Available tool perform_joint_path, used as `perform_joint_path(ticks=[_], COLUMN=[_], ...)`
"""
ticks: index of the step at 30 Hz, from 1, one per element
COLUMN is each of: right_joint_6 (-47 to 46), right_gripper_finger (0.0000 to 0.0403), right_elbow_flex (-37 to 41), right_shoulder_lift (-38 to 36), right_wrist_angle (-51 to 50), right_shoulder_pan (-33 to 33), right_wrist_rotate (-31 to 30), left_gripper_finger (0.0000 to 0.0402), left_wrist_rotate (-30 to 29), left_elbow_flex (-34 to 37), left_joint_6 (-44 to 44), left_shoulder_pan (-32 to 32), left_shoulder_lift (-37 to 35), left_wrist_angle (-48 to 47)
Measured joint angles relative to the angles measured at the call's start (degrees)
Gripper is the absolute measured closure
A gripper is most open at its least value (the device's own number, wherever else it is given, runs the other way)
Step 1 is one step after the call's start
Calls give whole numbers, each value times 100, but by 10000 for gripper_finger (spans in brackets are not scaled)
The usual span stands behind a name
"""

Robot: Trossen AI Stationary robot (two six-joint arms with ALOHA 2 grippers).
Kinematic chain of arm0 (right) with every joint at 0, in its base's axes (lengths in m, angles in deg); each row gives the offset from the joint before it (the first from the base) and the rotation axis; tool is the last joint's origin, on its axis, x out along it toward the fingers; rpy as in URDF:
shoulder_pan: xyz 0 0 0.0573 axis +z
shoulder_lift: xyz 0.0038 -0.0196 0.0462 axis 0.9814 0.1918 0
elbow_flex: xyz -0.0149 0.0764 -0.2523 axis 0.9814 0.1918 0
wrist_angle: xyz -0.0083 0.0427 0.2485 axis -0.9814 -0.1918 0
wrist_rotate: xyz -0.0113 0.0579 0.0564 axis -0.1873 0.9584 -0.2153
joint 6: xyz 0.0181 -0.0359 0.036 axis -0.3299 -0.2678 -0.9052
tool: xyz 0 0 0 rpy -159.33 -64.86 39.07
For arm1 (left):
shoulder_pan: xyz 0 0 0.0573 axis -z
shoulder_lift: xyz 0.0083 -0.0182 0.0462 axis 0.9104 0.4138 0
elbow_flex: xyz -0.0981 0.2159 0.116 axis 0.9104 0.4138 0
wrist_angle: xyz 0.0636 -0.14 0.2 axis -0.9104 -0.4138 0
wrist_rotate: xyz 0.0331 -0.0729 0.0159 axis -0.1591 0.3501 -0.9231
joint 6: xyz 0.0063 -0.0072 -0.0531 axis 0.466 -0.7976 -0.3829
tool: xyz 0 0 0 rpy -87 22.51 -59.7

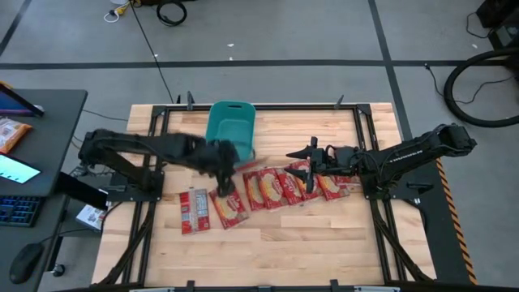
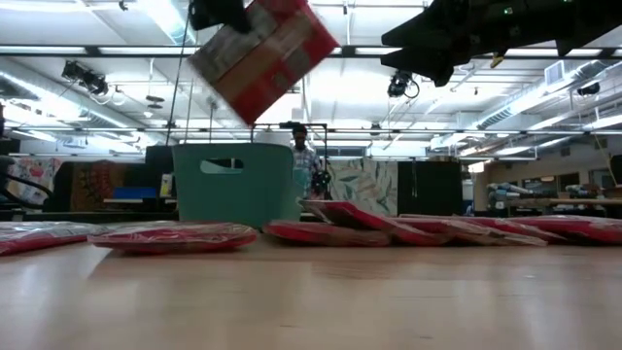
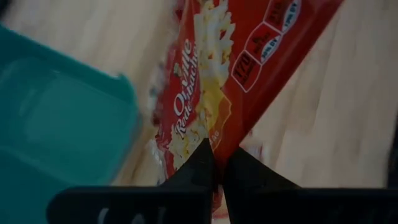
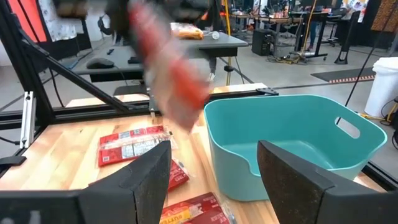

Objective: Sort popcorn bags into baskets
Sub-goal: Put the red popcorn bag into the green bin

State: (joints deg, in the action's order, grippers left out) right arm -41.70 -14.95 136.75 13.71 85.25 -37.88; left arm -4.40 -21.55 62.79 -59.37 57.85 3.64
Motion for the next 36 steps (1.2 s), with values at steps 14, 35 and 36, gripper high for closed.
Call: perform_joint_path(ticks=[14, 35, 36], right_joint_6=[0, 42, 42], right_gripper_finger=[160, 160, 160], right_elbow_flex=[0, 0, 0], right_shoulder_lift=[0, 0, 0], right_wrist_angle=[41, 36, 36], right_shoulder_pan=[0, 2, 0], right_wrist_rotate=[32, 50, 50], left_gripper_finger=[378, 376, 376], left_wrist_rotate=[872, 928, 861], left_elbow_flex=[75, 523, 523], left_joint_6=[-148, -608, -575], left_shoulder_pan=[-2968, -3971, -3973], left_shoulder_lift=[188, 1322, 1322], left_wrist_angle=[-403, -31, -29])
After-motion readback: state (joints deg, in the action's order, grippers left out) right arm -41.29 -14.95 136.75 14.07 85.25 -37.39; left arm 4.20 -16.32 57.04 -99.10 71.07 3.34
